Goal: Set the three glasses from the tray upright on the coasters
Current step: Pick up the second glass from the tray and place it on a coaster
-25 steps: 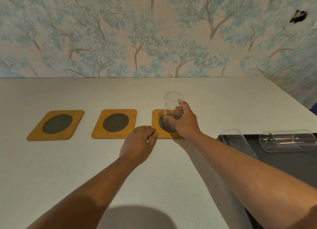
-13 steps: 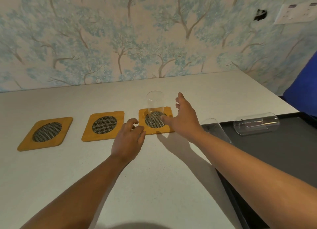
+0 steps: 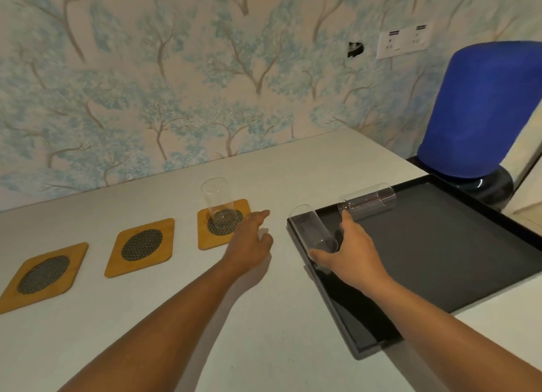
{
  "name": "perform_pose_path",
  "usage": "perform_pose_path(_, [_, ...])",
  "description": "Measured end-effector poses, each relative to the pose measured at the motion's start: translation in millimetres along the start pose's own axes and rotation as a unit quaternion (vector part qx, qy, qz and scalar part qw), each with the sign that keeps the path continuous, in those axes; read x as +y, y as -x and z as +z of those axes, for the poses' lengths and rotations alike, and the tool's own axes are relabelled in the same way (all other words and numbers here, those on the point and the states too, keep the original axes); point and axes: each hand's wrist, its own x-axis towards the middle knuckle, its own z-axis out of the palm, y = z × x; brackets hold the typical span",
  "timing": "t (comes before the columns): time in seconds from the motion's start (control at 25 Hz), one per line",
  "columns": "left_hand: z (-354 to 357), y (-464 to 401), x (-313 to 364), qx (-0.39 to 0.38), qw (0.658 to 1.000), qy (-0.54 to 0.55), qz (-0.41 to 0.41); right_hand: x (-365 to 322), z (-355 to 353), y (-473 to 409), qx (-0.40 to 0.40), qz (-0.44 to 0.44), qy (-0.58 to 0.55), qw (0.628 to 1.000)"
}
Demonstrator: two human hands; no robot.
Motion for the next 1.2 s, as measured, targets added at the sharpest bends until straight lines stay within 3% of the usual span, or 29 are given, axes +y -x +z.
perform_pose_path(0.2, [14.9,-26.2,46.3,-0.074,0.997,-0.012,-0.037,7.6,14.5,-3.6,0.006,0.025,0.031,0.999])
perform_pose_path(0.48, [25.1,-41.0,53.5,-0.053,0.996,0.027,-0.069,7.7,16.7,-3.3,0.004,0.012,0.022,1.0])
perform_pose_path(0.72, [20.1,-36.9,53.1,0.017,0.99,0.119,-0.075,-2.0,4.1,-0.7,0.054,-0.027,-0.093,0.994])
perform_pose_path(0.92, [17.0,-10.0,54.6,0.043,0.965,0.236,-0.104,-23.9,-4.0,1.2,0.084,-0.068,-0.3,0.948])
perform_pose_path(1.08, [4.3,17.1,57.2,0.036,0.937,0.318,-0.142,-33.6,6.9,0.9,0.08,-0.111,-0.322,0.937])
perform_pose_path(1.2, [-8.4,45.9,49.7,0.021,0.935,0.326,-0.138,-40.8,20.2,3.5,0.044,-0.126,-0.349,0.928])
